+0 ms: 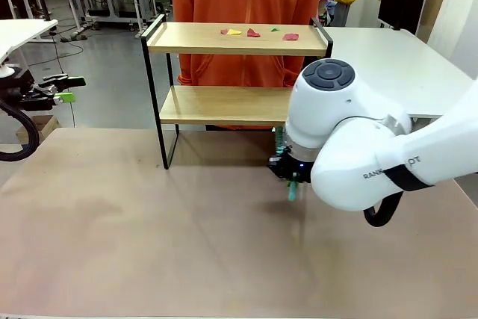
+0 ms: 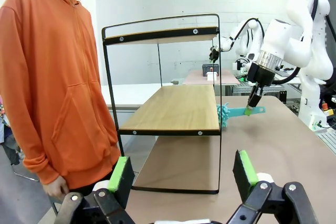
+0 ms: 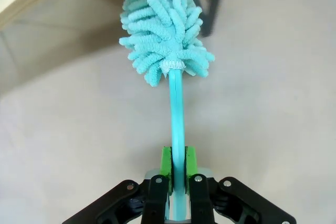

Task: Clean the shelf.
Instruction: Clean the specific section of the Shelf indicated by the human with the Duster.

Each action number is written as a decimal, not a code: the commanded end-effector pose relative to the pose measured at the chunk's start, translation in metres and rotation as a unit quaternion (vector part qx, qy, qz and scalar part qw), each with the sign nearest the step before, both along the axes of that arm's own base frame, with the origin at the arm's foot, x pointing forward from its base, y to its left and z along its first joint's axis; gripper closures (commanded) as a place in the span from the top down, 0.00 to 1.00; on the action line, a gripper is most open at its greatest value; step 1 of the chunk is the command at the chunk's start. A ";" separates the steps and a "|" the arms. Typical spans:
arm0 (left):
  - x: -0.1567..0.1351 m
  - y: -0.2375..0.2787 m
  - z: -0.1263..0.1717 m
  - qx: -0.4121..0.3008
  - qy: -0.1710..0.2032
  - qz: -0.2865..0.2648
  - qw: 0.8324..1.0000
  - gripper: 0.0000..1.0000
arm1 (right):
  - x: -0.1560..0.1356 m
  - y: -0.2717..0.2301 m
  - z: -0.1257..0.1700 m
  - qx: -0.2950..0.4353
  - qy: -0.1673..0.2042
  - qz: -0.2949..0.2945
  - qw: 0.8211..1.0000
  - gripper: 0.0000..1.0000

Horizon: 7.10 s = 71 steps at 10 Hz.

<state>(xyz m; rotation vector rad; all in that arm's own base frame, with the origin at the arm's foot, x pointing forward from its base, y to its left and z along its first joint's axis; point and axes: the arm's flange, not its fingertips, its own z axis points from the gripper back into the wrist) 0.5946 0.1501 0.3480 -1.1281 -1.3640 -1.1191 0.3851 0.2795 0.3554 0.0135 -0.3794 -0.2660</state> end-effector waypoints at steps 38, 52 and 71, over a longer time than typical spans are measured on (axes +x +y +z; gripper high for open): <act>-0.002 -0.001 0.004 0.001 -0.001 -0.001 1.000 1.00 | -0.159 -0.169 0.172 0.079 0.139 0.503 0.849 0.13; -0.002 -0.001 0.004 0.001 -0.001 -0.001 1.000 1.00 | -0.159 -0.169 0.172 0.079 0.139 0.503 0.849 0.13; -0.002 -0.001 0.004 0.001 -0.001 -0.001 1.000 1.00 | -0.182 -0.089 0.309 0.216 -0.081 0.422 0.877 0.13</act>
